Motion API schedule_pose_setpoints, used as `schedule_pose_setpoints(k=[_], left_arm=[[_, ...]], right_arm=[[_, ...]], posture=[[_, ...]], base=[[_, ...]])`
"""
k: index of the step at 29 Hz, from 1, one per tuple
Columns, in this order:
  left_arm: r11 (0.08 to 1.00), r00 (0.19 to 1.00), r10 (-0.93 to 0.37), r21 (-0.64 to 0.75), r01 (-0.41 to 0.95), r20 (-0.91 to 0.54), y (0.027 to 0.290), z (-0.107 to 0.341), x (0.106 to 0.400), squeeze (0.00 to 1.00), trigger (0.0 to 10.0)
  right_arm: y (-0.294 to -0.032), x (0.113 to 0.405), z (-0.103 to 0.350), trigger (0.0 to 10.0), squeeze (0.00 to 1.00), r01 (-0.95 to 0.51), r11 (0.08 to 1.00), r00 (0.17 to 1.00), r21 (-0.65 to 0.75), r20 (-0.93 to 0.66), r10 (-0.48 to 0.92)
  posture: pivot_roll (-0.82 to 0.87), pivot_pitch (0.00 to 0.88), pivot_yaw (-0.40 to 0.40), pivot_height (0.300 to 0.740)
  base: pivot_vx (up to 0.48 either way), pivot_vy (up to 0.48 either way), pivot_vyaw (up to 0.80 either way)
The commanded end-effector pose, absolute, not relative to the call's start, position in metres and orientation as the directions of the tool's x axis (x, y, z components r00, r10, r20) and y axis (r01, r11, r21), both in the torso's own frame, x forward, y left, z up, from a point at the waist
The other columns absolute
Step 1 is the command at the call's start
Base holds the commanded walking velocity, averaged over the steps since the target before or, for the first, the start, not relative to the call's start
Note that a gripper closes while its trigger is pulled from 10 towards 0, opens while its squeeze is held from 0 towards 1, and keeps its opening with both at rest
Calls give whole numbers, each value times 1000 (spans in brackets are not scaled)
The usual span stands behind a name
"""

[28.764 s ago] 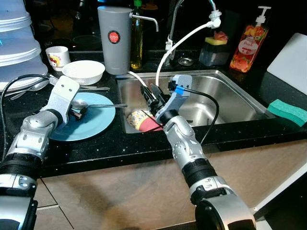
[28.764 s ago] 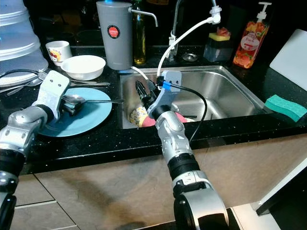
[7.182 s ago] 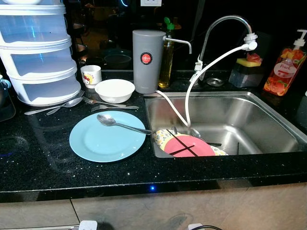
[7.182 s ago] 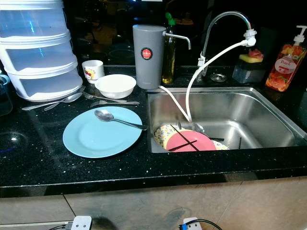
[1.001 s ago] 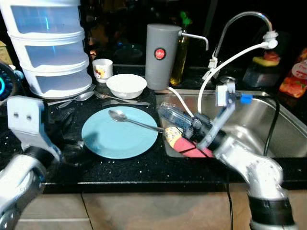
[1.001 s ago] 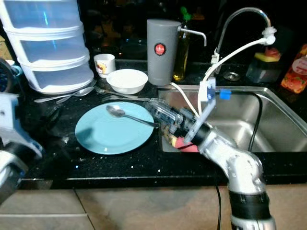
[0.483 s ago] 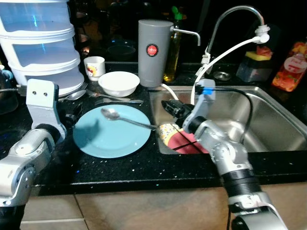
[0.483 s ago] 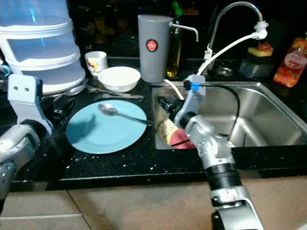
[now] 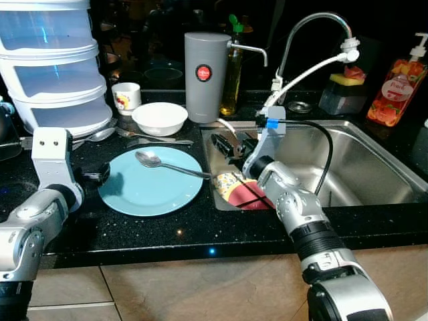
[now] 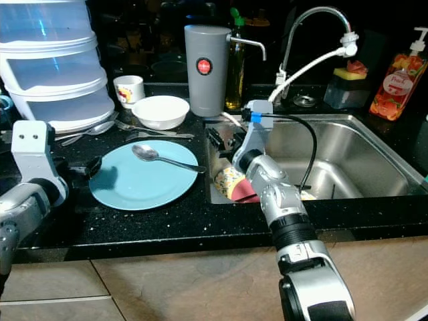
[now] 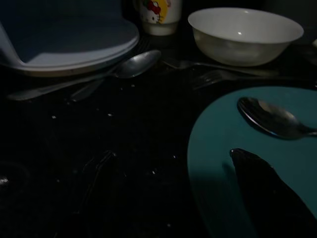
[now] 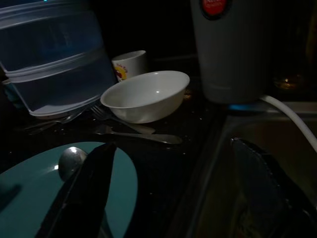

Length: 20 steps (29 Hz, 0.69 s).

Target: Kitchen organization

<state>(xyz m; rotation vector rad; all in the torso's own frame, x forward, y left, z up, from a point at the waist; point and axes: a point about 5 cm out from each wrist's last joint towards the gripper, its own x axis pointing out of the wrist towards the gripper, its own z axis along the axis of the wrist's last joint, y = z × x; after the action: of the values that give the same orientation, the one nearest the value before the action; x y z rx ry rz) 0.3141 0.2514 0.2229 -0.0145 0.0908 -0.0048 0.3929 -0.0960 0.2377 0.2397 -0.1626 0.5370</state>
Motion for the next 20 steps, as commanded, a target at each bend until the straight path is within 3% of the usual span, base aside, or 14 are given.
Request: schedule_pose_setpoints(k=[1, 9, 20], left_arm=[[1000, 990, 3, -23, -6, -142, 254, 212, 314, 0, 10000], [992, 995, 44, 122, -33, -90, 263, 218, 316, 0, 10000], [984, 998, 60, 169, -58, -6, 268, 237, 324, 0, 10000]], right_arm=[[-90, 394, 238, 10000, 0, -537, 829, 837, 156, 220, 501], [-89, 396, 231, 10000, 0, -533, 831, 839, 158, 222, 496], [-93, 394, 217, 10000, 0, -478, 847, 874, 234, 224, 431]], posture=[[108, 48, -38, 740], [111, 58, -39, 740], [136, 90, 3, 740]], base=[[0, 0, 0], [0, 0, 0], [0, 0, 0]])
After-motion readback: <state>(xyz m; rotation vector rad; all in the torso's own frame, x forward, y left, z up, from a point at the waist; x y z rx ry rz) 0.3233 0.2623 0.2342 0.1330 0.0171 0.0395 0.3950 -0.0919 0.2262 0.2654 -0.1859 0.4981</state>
